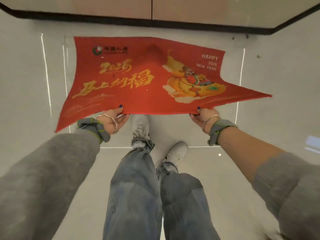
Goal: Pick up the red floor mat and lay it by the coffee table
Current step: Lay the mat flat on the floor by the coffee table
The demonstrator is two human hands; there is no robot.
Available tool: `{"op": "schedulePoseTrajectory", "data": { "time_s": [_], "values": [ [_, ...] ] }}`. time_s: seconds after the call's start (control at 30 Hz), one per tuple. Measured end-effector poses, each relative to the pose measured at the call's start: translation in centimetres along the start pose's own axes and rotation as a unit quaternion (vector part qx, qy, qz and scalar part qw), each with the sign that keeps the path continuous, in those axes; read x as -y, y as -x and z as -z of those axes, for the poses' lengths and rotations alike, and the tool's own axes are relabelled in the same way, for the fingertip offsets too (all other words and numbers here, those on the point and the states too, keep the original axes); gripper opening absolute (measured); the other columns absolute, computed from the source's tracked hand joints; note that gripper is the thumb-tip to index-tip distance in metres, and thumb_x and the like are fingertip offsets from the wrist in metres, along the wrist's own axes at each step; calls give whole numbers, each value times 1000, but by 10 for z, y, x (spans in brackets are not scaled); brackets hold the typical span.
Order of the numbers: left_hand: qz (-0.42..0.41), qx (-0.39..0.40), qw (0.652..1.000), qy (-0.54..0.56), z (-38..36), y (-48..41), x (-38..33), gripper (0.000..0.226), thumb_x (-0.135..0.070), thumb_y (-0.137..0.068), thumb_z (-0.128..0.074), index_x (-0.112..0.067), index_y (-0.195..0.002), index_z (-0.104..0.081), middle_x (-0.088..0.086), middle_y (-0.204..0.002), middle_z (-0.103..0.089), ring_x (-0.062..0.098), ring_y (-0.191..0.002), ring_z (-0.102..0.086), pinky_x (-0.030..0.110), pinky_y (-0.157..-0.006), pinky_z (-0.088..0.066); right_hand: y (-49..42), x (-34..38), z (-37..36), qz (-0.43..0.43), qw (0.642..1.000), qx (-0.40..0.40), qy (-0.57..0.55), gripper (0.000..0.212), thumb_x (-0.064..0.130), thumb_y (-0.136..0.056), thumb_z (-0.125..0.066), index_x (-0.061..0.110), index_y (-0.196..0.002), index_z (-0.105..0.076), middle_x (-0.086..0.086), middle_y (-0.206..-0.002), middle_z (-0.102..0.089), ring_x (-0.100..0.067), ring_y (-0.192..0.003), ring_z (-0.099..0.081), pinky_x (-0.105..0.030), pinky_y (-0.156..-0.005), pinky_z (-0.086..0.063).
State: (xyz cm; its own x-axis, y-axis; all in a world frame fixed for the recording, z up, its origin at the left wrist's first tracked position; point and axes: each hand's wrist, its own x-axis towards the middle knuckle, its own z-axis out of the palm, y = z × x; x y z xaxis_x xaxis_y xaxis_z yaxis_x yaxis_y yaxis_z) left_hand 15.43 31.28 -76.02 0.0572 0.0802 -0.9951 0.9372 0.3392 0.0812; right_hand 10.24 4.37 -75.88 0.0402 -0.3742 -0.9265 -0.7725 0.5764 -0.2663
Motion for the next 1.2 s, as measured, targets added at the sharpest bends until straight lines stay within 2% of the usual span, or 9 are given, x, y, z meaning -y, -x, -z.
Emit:
{"op": "schedulePoseTrajectory", "data": {
  "time_s": [0.33,0.47,0.53,0.6,0.7,0.8,0.9,1.0,1.2],
  "values": [
    [27,-37,997,-54,16,-64,39,22,-13,-99,-43,-8,-78,-48,4,-83,-54,12,-70,-52,18,-41,-52,-63,-57,-6,14,998,-47,39,12,2,-93,-45,10,-102,-44,-11,-68,-55,-25,-51,-53,-20,-28,-45],
    [4,-50,998,-34,13,-67,47,37,-13,-100,-40,0,-135,-42,5,-82,-52,21,-106,-60,24,-100,-44,-61,-64,-6,3,998,-47,44,4,4,-93,-45,5,-97,-46,-13,-59,-58,-21,-39,-56,-19,-28,-45],
    [-11,-60,997,-41,11,-62,47,45,-12,-100,-39,1,-143,-33,10,-102,-60,22,-117,-57,28,-110,-33,-61,-63,-5,0,997,-40,64,10,8,-93,-47,2,-85,-48,-7,-38,-59,-11,-25,-53,-16,-29,-44],
    [-10,-56,998,-30,9,-56,47,40,-11,-100,-39,-2,-139,-39,16,-128,-57,26,-121,-55,23,-104,-40,-66,-61,-4,-9,996,-37,81,21,11,-93,-50,5,-74,-46,0,-26,-52,-5,-21,-49,-13,-28,-42],
    [-3,-65,997,-44,8,-57,53,12,-14,-100,-40,-11,-98,-51,11,-80,-50,18,-70,-50,20,-75,-50,-75,-60,-1,-20,996,-26,83,17,14,-93,-51,6,-79,-49,1,-28,-54,-2,-21,-49,-10,-27,-38],
    [-5,-87,993,-82,10,-75,62,30,-16,-101,-39,-13,-71,-43,6,-69,-40,16,-56,-45,26,-97,-42,-85,-61,4,-29,994,-14,101,27,20,-95,-49,11,-69,-45,1,-30,-55,0,-19,-46,-8,-26,-35],
    [0,-90,991,-102,10,-89,78,37,-18,-102,-37,-14,-65,-37,8,-46,-46,8,-17,-44,19,-56,-43,-90,-71,13,-40,991,1,126,31,22,-97,-46,13,-67,-41,5,-21,-47,0,-16,-42,-7,-25,-31],
    [-15,-95,992,-85,15,-100,87,37,-16,-101,-37,-15,-65,-36,1,-22,-42,5,-11,-36,14,-28,-37,-96,-83,18,-49,988,13,143,34,24,-98,-42,12,-66,-40,5,-20,-46,0,-15,-40,-8,-24,-29],
    [-21,-98,992,-72,22,-124,108,36,-17,-101,-39,-12,-65,-38,5,-59,-46,2,-14,-42,18,-48,-41,-124,-110,25,-60,990,9,125,32,26,-96,-47,12,-67,-43,5,-22,-48,0,-17,-43,-7,-25,-30]
  ]
}}
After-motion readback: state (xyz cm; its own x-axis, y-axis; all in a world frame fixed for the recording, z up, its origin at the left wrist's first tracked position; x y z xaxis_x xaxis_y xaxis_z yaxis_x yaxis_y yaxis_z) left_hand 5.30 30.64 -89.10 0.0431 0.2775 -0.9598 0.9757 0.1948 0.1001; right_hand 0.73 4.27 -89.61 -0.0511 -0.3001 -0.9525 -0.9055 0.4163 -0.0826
